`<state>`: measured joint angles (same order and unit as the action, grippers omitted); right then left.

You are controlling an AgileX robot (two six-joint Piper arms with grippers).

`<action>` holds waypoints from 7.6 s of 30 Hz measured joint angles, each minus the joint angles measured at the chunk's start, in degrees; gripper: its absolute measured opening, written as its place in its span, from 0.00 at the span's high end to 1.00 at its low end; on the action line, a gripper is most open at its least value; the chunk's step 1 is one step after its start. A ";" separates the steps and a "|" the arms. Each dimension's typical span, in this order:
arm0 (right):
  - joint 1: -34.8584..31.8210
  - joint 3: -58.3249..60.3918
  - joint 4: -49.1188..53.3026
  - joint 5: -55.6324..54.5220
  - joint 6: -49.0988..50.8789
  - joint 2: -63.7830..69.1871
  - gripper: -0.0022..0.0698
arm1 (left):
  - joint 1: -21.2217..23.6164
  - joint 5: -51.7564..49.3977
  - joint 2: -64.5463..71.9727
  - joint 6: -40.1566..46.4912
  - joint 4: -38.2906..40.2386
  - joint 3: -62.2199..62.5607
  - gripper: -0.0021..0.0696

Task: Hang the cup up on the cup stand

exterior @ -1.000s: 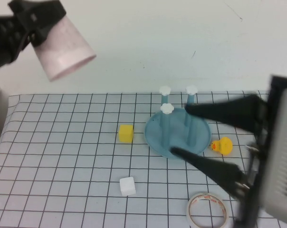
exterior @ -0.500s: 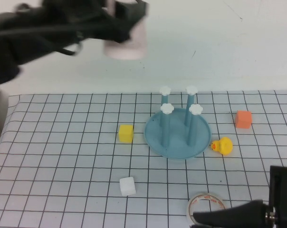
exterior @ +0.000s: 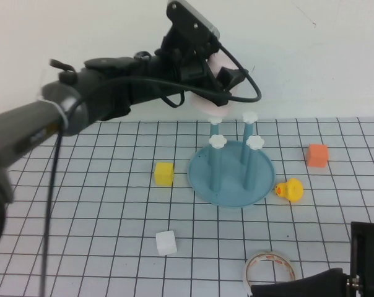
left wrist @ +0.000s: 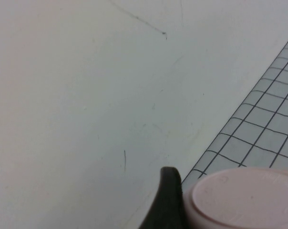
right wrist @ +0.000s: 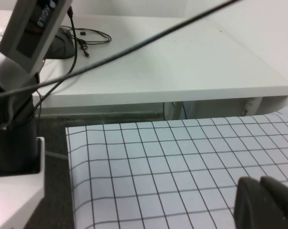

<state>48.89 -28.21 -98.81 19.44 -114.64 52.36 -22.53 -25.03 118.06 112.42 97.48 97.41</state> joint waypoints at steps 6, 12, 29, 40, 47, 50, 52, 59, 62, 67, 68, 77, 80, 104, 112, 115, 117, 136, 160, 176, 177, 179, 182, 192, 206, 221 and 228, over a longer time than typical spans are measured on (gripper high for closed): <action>0.00 0.00 0.00 -2.98 0.00 0.00 0.97 | 0.00 -0.13 6.56 1.07 0.00 5.95 0.21; 0.00 0.00 0.00 -5.57 0.00 0.00 0.97 | 0.00 -0.26 10.22 1.18 0.00 8.69 0.21; 0.00 0.00 0.00 -7.42 0.00 0.00 0.97 | 0.00 2.08 11.84 1.62 0.09 8.92 0.21; 0.00 0.00 0.00 -5.41 0.15 0.00 0.97 | -1.20 3.08 11.84 1.15 0.09 8.92 0.19; 0.00 0.00 0.00 -4.38 0.25 0.00 0.97 | -1.34 3.18 11.84 0.30 0.13 8.92 0.16; 0.00 0.00 0.00 -4.03 0.97 0.00 0.97 | -1.34 3.18 11.84 -0.12 0.13 8.92 0.16; 0.00 0.00 0.00 -3.83 1.36 0.00 0.97 | -1.34 3.18 11.84 -0.39 0.22 8.92 0.16; 0.00 0.00 0.00 -3.38 1.47 0.00 0.97 | -0.88 3.21 10.24 -2.22 -1.11 8.92 0.35; 0.00 0.00 3.11 -5.10 1.47 -0.65 0.97 | 0.33 2.87 6.89 -8.17 -8.72 8.92 0.61; 0.00 0.00 5.20 -17.11 0.39 -5.39 0.97 | 4.46 -5.66 -2.59 -26.31 -30.04 8.92 0.92; 0.00 0.00 5.20 -20.58 -0.99 -6.58 0.97 | 5.39 -8.51 -4.81 -30.55 -34.88 8.95 0.94; 0.00 -2.71 -1.27 -52.46 -28.09 -13.51 0.97 | 8.64 -23.55 -22.54 -57.92 -77.17 8.95 0.97; 0.00 -3.58 -2.58 -62.23 -36.83 -13.62 0.97 | 8.64 -23.69 -27.96 -66.13 -85.68 8.95 0.97; 0.00 -3.95 6.69 -6.70 -5.88 -12.16 0.97 | 8.64 28.78 -81.64 -77.97 -96.88 -44.82 0.97; 0.00 -7.31 78.94 32.86 63.13 -5.55 0.97 | 8.64 39.26 -85.02 -80.92 -97.00 -49.18 0.97; 0.00 -7.94 96.63 40.95 76.54 -5.86 0.97 | 8.64 39.67 -85.02 -82.85 -97.00 -49.31 0.97; 0.00 -8.05 106.74 43.36 84.27 -7.87 0.97 | 8.64 39.82 -85.02 -83.39 -97.00 -49.31 0.97; 0.00 3.96 119.50 28.95 112.24 -48.10 0.97 | 8.64 51.91 -93.47 -93.41 -97.00 -55.59 0.97; 0.00 3.96 119.50 28.57 112.39 -49.59 0.97 | 8.64 50.50 -111.36 -90.68 -97.48 -55.81 0.97; 0.00 3.96 119.50 28.57 112.39 -49.59 0.97 | 8.64 7.33 -111.40 -92.93 -97.48 -61.15 0.97; 0.00 3.96 119.50 28.57 112.39 -49.59 0.97 | 8.64 6.08 -111.40 -93.97 -97.48 -62.63 0.97; 0.00 3.96 119.50 28.57 112.39 -49.59 0.97 | 8.64 3.95 -111.28 -95.93 -97.48 -65.25 0.97; 0.00 3.96 119.50 28.57 112.39 -49.59 0.97 | 8.64 2.08 -111.05 -98.45 -96.14 -72.40 0.97; 0.00 3.96 119.50 28.57 112.39 -49.59 0.97 | 8.64 2.09 -110.98 -99.36 -95.19 -86.78 0.97; 0.00 3.96 119.50 28.57 112.39 -49.59 0.97 | 8.73 2.30 -111.46 -104.35 -95.19 -93.37 0.97; 0.00 3.99 119.50 28.57 112.39 -49.59 0.97 | 21.17 -1.31 -118.72 -110.60 -99.63 -93.82 0.97; 0.00 4.09 119.50 28.57 112.39 -49.59 0.97 | 21.67 -1.98 -118.84 -108.71 -99.74 -93.82 0.97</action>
<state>48.89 -24.13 20.69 48.01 -2.25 2.77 -0.86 -27.01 -0.78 3.71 -2.25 3.60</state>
